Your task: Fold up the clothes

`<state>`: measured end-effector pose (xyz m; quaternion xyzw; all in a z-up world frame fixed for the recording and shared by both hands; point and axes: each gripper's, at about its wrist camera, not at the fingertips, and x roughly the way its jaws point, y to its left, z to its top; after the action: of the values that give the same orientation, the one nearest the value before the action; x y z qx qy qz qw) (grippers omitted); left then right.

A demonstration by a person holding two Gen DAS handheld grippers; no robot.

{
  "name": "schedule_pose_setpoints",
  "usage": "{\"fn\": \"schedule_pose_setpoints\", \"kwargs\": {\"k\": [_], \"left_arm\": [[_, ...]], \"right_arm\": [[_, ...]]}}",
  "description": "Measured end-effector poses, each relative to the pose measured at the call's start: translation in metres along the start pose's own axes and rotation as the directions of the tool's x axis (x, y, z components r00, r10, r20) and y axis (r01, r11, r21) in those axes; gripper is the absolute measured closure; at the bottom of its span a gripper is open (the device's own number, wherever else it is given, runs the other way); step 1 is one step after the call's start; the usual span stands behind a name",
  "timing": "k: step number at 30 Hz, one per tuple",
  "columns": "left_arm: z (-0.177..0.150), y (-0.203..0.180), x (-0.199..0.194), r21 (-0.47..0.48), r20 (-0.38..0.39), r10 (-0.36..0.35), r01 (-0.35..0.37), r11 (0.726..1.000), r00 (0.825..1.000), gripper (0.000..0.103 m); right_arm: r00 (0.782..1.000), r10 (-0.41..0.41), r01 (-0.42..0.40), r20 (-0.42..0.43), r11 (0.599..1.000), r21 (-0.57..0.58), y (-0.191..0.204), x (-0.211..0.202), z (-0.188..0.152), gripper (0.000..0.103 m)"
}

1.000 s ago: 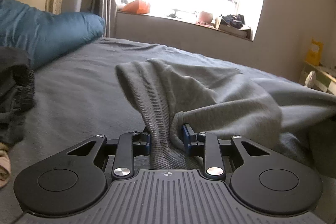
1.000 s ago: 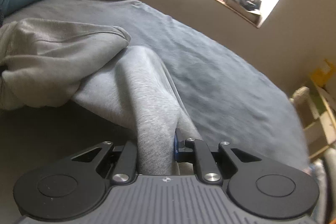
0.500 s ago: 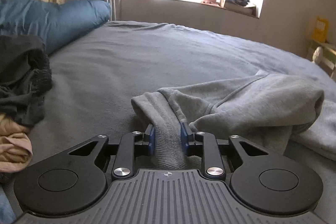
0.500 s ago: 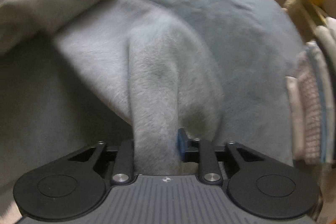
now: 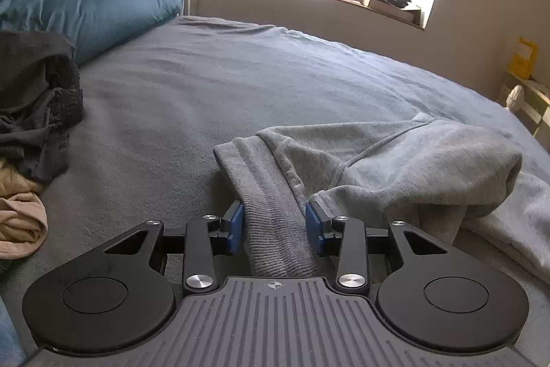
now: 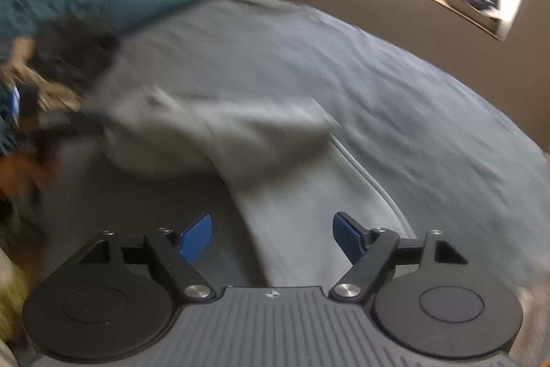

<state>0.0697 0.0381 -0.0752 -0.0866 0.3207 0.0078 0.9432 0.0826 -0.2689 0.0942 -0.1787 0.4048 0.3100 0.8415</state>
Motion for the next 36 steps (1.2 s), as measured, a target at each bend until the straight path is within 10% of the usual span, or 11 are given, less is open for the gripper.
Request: {"fn": "schedule_pose_setpoints", "kwargs": {"k": [13,27,36], "left_arm": [[-0.011,0.005,0.007,0.009,-0.015,-0.014,0.014,1.0,1.0,0.065],[-0.016,0.008,0.017,-0.019,-0.042,-0.018,0.017,1.0,0.999,0.065],[-0.017,0.005,0.014,-0.017,-0.031,-0.003,0.002,1.0,1.0,0.065]], "right_arm": [[0.978,0.181,-0.202,-0.104,0.946,-0.254,0.07,0.19,0.137,0.022],[0.931,0.213,-0.288,-0.297,0.928,-0.237,0.078,0.303,0.154,0.024],[0.947,0.213,-0.278,-0.241,0.919,-0.281,0.071,0.269,0.149,0.092]]}}
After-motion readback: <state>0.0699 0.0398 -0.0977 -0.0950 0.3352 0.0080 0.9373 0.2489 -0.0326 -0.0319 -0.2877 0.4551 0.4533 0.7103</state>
